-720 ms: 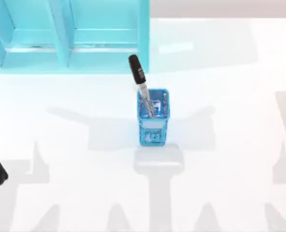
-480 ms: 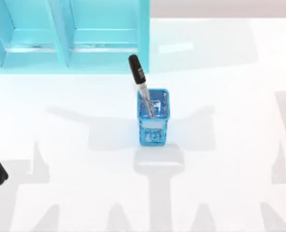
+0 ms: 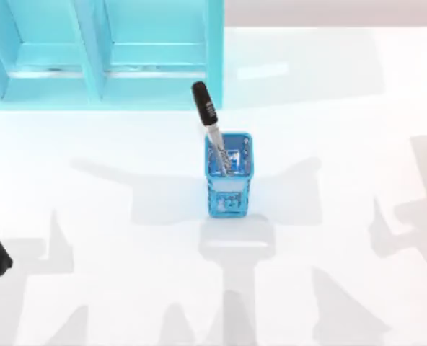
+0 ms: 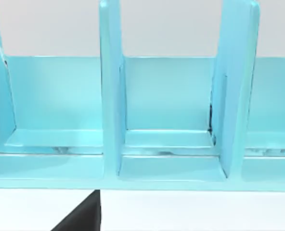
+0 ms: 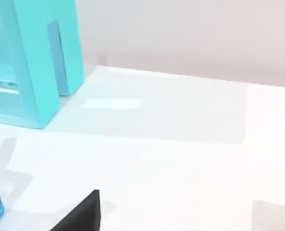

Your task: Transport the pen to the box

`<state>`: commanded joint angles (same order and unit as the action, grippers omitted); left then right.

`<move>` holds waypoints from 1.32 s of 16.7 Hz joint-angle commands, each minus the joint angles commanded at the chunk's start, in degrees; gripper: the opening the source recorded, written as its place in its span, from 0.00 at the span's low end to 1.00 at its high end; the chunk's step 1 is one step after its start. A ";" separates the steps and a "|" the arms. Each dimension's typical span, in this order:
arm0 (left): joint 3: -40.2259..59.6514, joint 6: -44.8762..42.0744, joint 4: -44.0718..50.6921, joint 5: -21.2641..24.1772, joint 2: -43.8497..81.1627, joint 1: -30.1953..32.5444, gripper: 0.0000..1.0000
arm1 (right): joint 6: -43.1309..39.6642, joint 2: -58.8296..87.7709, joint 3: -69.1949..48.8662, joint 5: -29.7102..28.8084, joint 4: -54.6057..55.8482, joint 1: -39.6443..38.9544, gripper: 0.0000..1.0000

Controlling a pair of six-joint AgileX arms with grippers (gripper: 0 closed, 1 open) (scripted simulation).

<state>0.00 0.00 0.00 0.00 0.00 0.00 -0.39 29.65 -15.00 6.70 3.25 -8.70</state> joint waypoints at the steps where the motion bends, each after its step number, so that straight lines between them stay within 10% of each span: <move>1: 0.00 0.00 0.00 0.00 0.00 0.00 1.00 | -0.04 4.64 -2.44 1.04 0.56 -1.36 1.00; 13: 0.00 0.00 0.00 0.00 0.00 0.00 1.00 | -0.44 56.68 -29.51 12.62 6.80 -16.44 1.00; 22: 0.00 0.00 0.00 0.00 0.00 0.00 1.00 | -0.54 67.57 -35.58 15.12 8.37 -19.66 1.00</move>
<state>0.00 0.00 0.00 0.00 0.00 0.00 -0.93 97.22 -50.58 21.83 11.62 -28.36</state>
